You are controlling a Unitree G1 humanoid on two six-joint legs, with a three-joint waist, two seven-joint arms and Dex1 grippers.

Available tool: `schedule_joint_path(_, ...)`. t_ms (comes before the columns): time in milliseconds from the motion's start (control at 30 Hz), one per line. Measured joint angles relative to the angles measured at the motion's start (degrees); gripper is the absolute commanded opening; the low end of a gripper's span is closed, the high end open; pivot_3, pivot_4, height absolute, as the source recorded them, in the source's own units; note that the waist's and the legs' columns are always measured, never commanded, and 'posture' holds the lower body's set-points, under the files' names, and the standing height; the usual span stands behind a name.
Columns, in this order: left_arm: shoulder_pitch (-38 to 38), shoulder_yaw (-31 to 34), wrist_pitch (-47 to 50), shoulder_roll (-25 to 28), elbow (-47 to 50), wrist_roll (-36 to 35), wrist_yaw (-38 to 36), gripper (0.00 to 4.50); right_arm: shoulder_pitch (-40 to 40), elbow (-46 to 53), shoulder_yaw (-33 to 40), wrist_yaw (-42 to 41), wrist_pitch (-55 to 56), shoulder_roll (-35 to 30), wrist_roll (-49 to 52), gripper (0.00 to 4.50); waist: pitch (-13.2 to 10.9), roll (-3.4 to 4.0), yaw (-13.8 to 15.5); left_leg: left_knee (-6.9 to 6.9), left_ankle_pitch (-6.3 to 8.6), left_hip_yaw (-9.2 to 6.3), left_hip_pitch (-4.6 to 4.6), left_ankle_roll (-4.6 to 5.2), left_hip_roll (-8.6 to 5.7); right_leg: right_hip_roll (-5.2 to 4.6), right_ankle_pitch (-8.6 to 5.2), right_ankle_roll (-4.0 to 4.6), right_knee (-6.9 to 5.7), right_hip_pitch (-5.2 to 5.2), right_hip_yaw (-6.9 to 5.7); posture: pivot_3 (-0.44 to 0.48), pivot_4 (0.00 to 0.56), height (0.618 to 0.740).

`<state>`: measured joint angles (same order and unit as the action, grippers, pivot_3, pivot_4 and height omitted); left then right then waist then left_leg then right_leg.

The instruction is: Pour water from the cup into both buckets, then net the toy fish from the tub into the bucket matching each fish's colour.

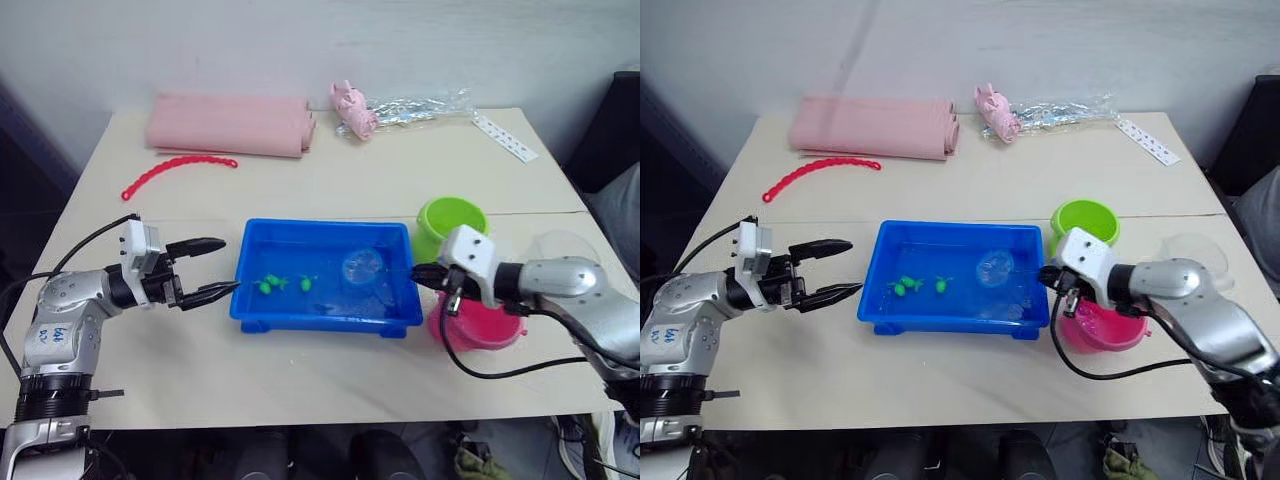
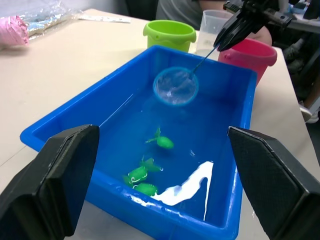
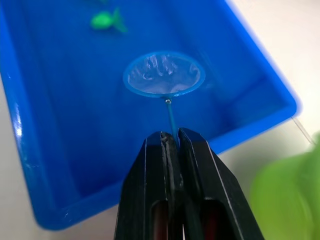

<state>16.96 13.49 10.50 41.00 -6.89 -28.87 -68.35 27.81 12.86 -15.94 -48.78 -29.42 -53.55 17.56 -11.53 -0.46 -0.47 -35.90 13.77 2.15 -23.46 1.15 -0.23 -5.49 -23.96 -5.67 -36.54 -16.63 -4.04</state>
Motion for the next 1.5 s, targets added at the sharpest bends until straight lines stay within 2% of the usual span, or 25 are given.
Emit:
schedule_joint_path(200, -0.5, 0.0, 0.4, 0.0, 2.0, 0.0, 1.6, 4.47, 6.7, -5.8, -5.3, -4.6, -0.5, 6.3, -5.7, 0.00, 0.0, 0.00, 0.1, 0.06, 0.01, 0.00, -0.02, -0.01, 0.00, 0.00, 0.00, 0.00, -0.02, -0.03, -0.03, 0.000, 0.150, 0.740)
schedule_joint_path(333, -1.4, 0.0, 0.9, 0.0, 2.7, -0.1, 2.4, 4.47, 7.2, -7.3, -6.4, -5.6, -0.6, 11.4, -6.7, 0.00, 0.0, 0.00, 0.1, 0.06, 0.01, 0.00, -0.03, -0.01, -0.01, 0.01, 0.00, 0.00, -0.13, -0.03, -0.04, 0.000, 0.150, 0.740)
schedule_joint_path(533, -1.9, 0.1, 1.5, 0.1, 3.9, -0.1, 3.2, 4.47, 7.2, -8.5, -6.0, -5.4, -0.9, 15.3, -6.9, 0.00, 0.0, 0.00, 0.1, 0.00, 0.01, 0.00, -0.02, -0.01, -0.01, 0.00, 0.00, 0.00, -0.23, -0.04, -0.03, 0.000, 0.150, 0.740)
schedule_joint_path(667, -2.1, 0.1, 2.0, 0.3, 4.1, -0.1, 3.9, 4.47, 5.8, -9.2, -0.6, -4.0, -1.2, 18.3, -4.6, 0.00, 0.0, 0.00, 0.1, 0.01, 0.01, 0.00, -0.02, -0.02, -0.01, 0.01, 0.00, 0.00, -0.24, -0.05, -0.03, 0.000, 0.150, 0.740)
schedule_joint_path(800, -2.2, 0.2, 2.6, 0.5, 4.3, -0.2, 4.1, 4.47, 3.2, -8.1, 3.3, -4.0, -3.2, 18.4, -2.0, 0.00, 0.0, 0.00, 0.2, 0.06, 0.01, 0.00, -0.03, -0.02, -0.01, 0.01, 0.00, 0.00, -0.25, -0.04, -0.03, 0.000, 0.150, 0.740)
schedule_joint_path(967, -2.0, 0.1, 3.2, 0.4, 4.5, -0.2, 4.2, 4.47, 0.4, -2.9, 10.0, -3.1, -9.1, 19.6, 5.0, 0.00, 0.0, 0.00, 0.1, 0.10, 0.01, 0.01, -0.01, -0.03, -0.01, 0.01, 0.00, 0.00, -0.25, -0.05, -0.02, 0.000, 0.150, 0.740)
schedule_joint_path(1167, 0.3, -0.6, 4.3, -0.2, 4.5, -0.5, 4.4, 4.47, -3.2, 2.0, 14.2, -2.5, -10.6, 18.0, 7.4, 0.00, 0.0, 0.00, 0.4, 0.17, 0.02, 0.00, -0.03, -0.03, -0.03, 0.01, 0.00, 0.00, -0.20, -0.05, -0.03, 0.000, 0.150, 0.740)
schedule_joint_path(1500, 6.4, -4.2, 6.5, -4.8, 4.6, -1.1, 4.6, 4.47, -14.6, 11.9, 28.3, -2.3, -9.9, 12.6, 13.8, 0.00, 0.0, -0.01, 0.4, 0.19, 0.01, 0.03, -0.03, -0.03, -0.05, 0.03, 0.00, 0.00, 0.02, -0.03, -0.03, 0.000, 0.150, 0.740)
